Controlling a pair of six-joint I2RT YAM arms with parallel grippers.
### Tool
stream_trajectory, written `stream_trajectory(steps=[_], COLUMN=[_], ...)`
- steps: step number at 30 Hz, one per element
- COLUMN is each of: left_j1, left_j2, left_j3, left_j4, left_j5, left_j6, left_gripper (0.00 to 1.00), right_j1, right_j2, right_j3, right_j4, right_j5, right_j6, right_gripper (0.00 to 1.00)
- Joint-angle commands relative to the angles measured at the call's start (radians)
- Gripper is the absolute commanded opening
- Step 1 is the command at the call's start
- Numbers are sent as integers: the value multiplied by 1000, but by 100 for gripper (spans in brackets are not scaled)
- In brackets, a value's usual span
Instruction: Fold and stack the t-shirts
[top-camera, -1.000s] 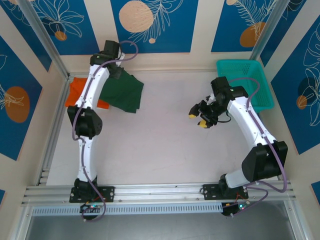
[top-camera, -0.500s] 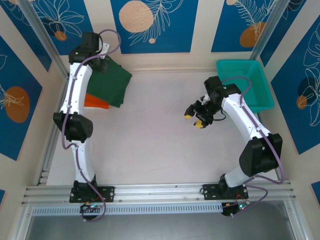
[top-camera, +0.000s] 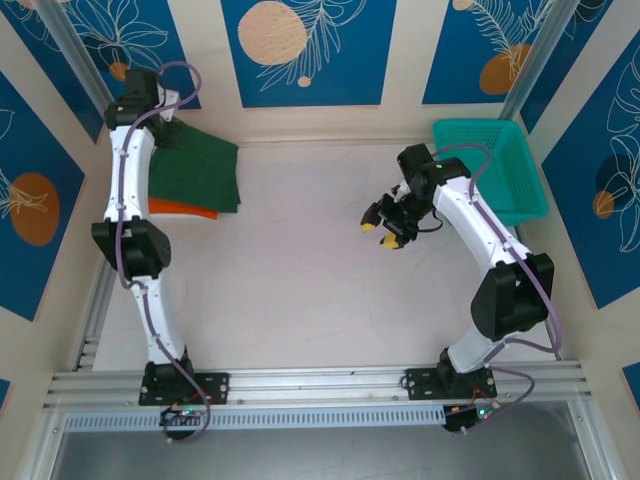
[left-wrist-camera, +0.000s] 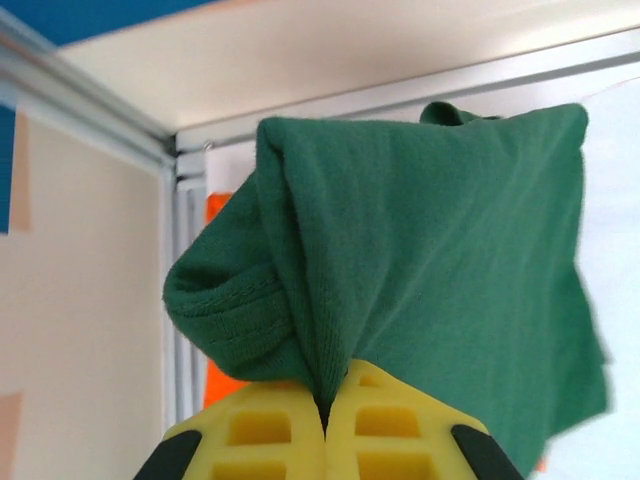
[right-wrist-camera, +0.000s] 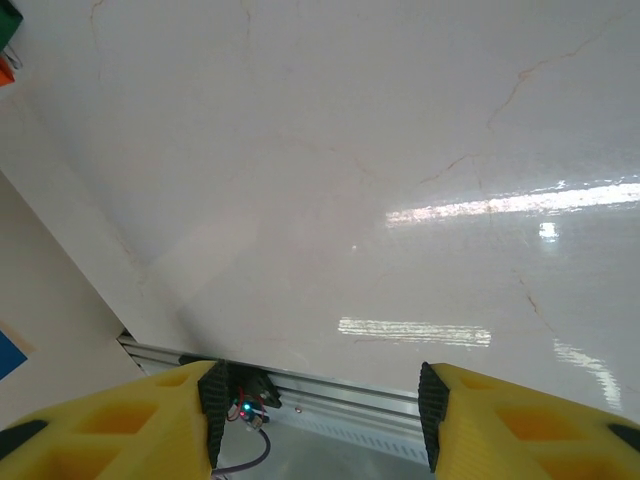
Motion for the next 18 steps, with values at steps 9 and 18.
stream_trajectory(steps=[9,18], left_j1=[86,-10], left_j2=[144,-149], left_j3=[145,43], left_j4=[150,41], left_j5=[-515,-300], left_j6=[-144,-489], left_gripper=[100,100], right_j1=[31,85], right_j2=[26,-31], right_j3=[93,99], right_j4=[-88,43], right_j5=[16,107], right_j6=[7,-24], right_gripper=[56,59])
